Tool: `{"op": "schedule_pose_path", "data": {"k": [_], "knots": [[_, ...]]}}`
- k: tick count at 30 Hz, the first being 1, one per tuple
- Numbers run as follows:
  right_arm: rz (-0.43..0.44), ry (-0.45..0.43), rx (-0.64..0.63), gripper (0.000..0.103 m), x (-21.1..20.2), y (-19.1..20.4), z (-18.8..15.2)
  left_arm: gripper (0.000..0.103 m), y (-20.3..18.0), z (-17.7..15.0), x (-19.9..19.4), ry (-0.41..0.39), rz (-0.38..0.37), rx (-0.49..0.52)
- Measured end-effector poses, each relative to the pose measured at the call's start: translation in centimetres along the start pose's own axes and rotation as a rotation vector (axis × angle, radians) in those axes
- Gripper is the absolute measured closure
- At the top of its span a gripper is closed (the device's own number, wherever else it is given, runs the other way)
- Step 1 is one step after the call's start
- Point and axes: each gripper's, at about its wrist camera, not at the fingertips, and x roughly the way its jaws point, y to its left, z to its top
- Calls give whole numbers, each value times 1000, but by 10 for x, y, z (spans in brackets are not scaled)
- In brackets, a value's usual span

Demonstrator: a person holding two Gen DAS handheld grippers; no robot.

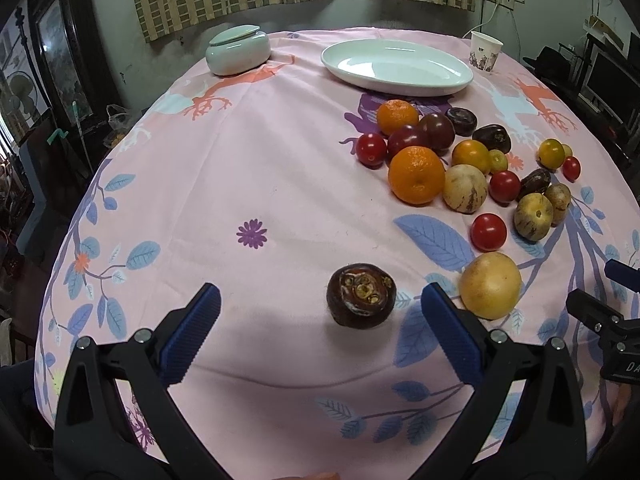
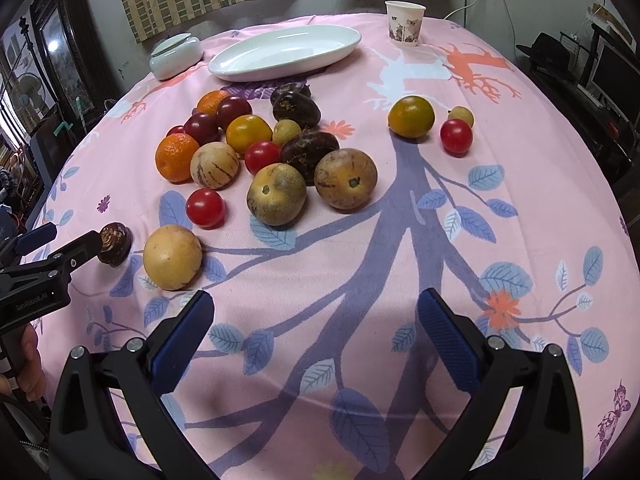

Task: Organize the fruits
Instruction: 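Move the left tool toward the dark brown fruit on the cloth, then grasp the dark brown fruit with the left tool while the right tool grasps a tan round fruit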

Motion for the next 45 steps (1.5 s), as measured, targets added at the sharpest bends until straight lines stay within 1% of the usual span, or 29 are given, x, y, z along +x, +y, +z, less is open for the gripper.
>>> {"op": "schedule_pose_path", "data": {"k": [4, 10, 15, 28, 30, 31, 33, 34, 36, 38, 39, 44, 45], "knots": [[11, 1, 2, 1, 1, -1, -1, 2, 8, -2, 6, 17, -1, -29], [28, 14, 9, 1, 3, -2, -2, 2, 6, -4, 8, 19, -8, -16], [23, 14, 6, 1, 2, -4, -2, 2, 6, -2, 8, 27, -26, -37], [18, 11, 8, 1, -2, -9, -2, 2, -2, -4, 6, 36, -67, -9], [15, 9, 12, 1, -2, -9, -2, 3, -2, -5, 6, 31, -82, -7], [14, 9, 13, 1, -2, -9, -2, 4, -3, -5, 5, 23, -90, -4], [18, 10, 16, 1, -2, -10, -3, 20, -4, -6, 6, 16, -102, 6], [19, 10, 16, 1, -1, -9, -3, 25, -3, -7, 9, 26, -109, 7], [23, 13, 17, 1, -1, -10, -5, 43, -1, -8, 17, 52, -123, -3], [26, 15, 21, 1, 0, -10, -5, 47, 3, -10, 23, 69, -163, -23], [26, 15, 22, 1, 1, -10, -6, 48, 4, -10, 24, 71, -171, -30], [31, 19, 26, 1, 2, -12, -7, 48, -1, -8, 35, 70, -150, -10], [31, 18, 26, 1, 1, -12, -7, 49, -4, -8, 35, 59, -139, 4]]}}
